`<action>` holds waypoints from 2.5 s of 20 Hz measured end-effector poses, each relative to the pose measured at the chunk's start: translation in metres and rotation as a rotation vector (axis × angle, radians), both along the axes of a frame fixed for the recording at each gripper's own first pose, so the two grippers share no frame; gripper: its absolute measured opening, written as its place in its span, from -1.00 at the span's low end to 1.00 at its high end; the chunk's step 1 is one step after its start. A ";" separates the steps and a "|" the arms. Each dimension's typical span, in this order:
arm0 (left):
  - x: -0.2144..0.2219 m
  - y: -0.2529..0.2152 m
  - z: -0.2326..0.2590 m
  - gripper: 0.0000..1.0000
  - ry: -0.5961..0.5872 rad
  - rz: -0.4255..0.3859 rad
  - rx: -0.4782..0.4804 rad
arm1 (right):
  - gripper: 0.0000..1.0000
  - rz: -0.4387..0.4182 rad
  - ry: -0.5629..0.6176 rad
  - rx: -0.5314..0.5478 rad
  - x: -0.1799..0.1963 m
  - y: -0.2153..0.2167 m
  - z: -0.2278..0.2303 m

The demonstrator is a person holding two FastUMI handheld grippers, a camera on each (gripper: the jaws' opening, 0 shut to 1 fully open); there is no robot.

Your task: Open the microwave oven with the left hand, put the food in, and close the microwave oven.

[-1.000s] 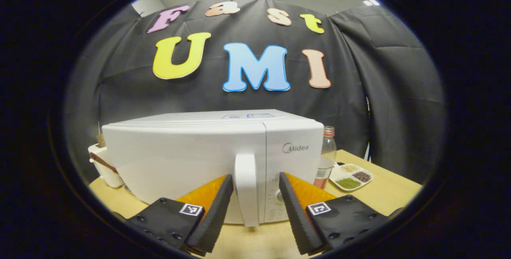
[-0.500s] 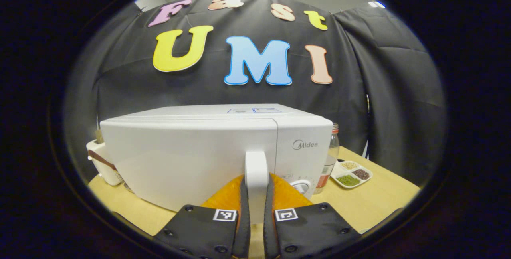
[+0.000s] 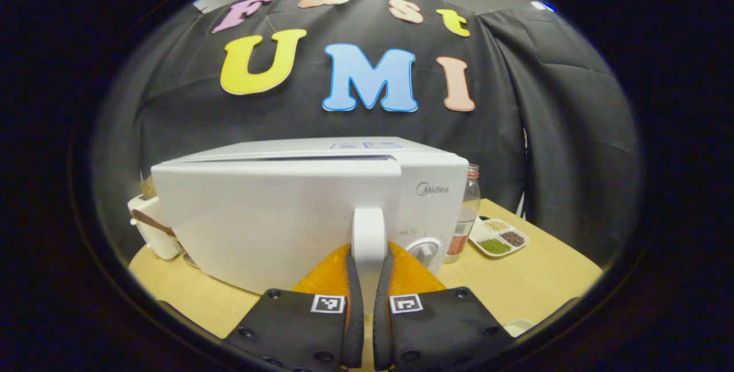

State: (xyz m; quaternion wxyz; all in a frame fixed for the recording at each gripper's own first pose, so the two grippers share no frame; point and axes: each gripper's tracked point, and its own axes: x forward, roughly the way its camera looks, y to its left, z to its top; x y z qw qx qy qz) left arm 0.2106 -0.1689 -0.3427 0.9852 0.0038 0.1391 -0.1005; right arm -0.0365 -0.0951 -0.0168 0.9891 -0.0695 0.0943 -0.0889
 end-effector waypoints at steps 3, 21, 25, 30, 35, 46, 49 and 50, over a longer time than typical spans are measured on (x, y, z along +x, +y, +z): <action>-0.043 0.022 -0.001 -0.72 0.012 -0.023 -0.017 | 0.92 0.047 0.013 0.021 0.003 0.013 -0.006; -0.136 0.127 0.015 1.00 0.049 0.091 0.102 | 0.92 0.207 0.000 0.055 -0.020 0.077 -0.008; -0.172 0.172 0.022 1.00 0.043 0.124 0.188 | 0.92 0.256 0.029 0.091 -0.025 0.105 -0.024; -0.204 0.237 0.028 0.95 0.063 0.211 0.203 | 0.92 0.342 0.043 0.120 -0.025 0.147 -0.035; -0.236 0.300 0.026 1.00 0.094 0.309 0.187 | 0.92 0.413 0.054 0.120 -0.027 0.182 -0.043; -0.270 0.391 0.050 0.89 0.087 0.475 0.218 | 0.92 0.462 0.083 0.091 -0.020 0.195 -0.068; -0.280 0.383 0.070 0.96 0.065 0.471 0.216 | 0.92 0.477 0.126 0.067 -0.014 0.189 -0.099; -0.285 0.377 0.077 0.94 0.062 0.469 0.214 | 0.92 0.477 0.154 0.056 -0.013 0.183 -0.115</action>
